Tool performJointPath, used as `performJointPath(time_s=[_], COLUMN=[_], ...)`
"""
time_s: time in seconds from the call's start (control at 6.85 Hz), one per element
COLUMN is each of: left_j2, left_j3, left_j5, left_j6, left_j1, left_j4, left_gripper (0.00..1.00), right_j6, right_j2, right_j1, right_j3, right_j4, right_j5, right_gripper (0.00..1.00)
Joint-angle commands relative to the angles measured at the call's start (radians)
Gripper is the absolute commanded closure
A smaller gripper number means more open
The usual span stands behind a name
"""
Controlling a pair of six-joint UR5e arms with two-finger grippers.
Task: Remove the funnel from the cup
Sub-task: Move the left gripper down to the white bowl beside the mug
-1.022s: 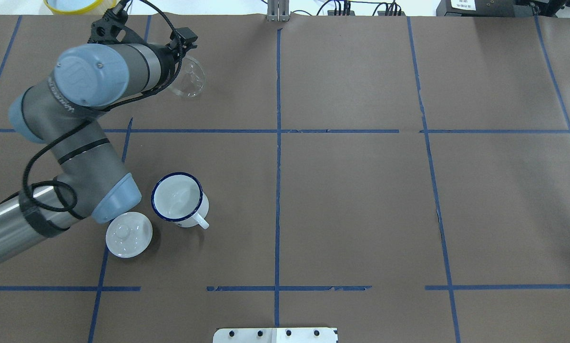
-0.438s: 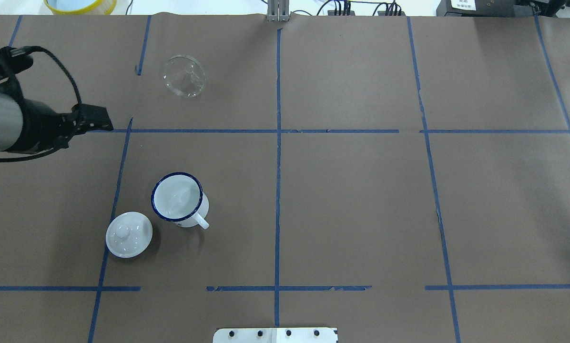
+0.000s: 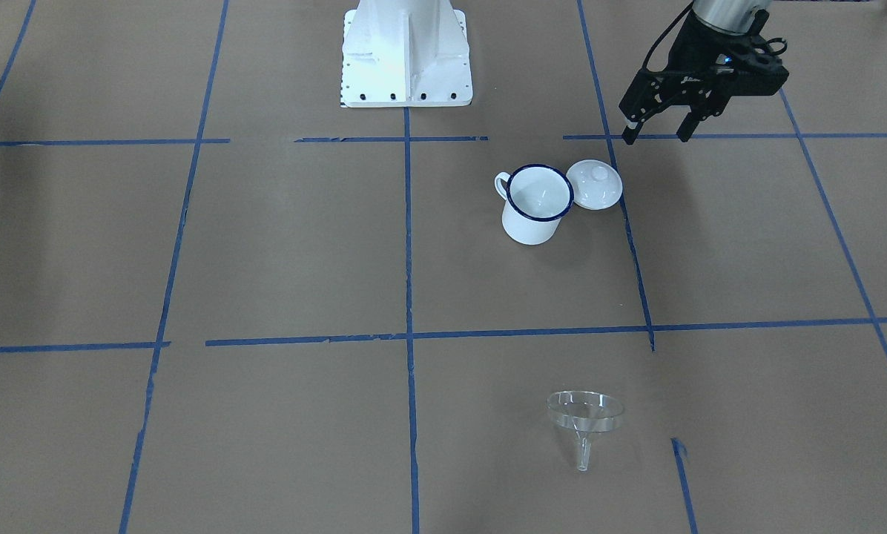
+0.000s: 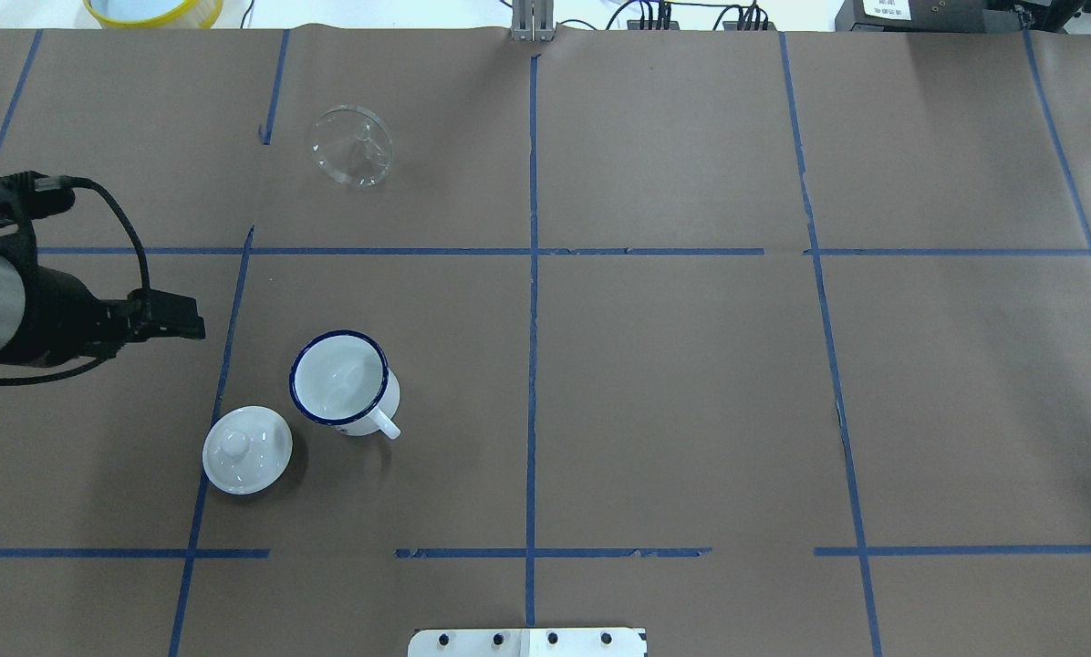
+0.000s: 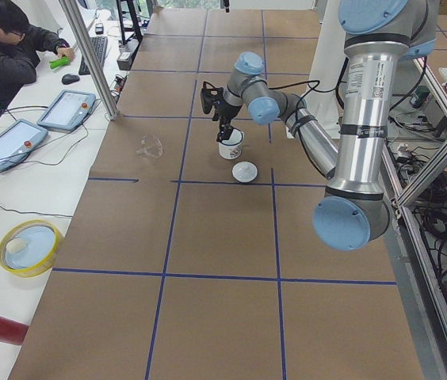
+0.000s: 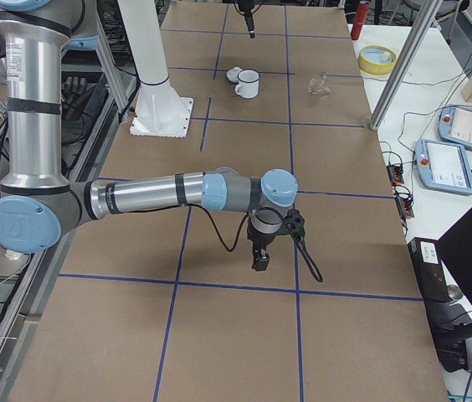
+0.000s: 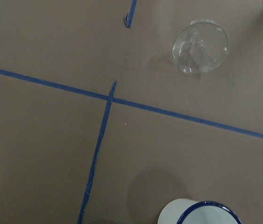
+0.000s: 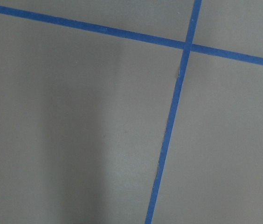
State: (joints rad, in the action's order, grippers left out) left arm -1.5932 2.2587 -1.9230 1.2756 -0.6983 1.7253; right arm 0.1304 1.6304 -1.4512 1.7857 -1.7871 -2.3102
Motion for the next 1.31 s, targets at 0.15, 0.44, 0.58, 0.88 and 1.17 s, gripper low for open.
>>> performJointPath(time_s=[0.15,0.44,0.58,0.88,1.17], left_j2=[-0.044,-0.044,-0.045,-0.044,-0.044], left_j3=[-0.180,-0.223,-0.249,-0.281,-0.281], left_j5=[-0.001,0.001,0.001,0.001,-0.001], left_j6=[0.001,0.002,0.002,-0.001,0.002], left_j1=[0.127,0.152,0.169,0.175,0.184], left_j4=[0.016,0.043,0.075,0.141,0.145], left_gripper=[0.00,0.00,0.00,0.00,0.15], right_j6=[0.000,0.000,0.000,0.000,0.000], right_j2=[0.000,0.000,0.000,0.000,0.000], right_j1=[0.000,0.000,0.000,0.000,0.000], right_j3=[0.000,0.000,0.000,0.000,0.001], right_j4=[0.000,0.000,0.000,0.000,0.000], right_j5=[0.000,0.000,0.000,0.000,0.000], right_gripper=[0.00,0.00,0.00,0.00,0.00])
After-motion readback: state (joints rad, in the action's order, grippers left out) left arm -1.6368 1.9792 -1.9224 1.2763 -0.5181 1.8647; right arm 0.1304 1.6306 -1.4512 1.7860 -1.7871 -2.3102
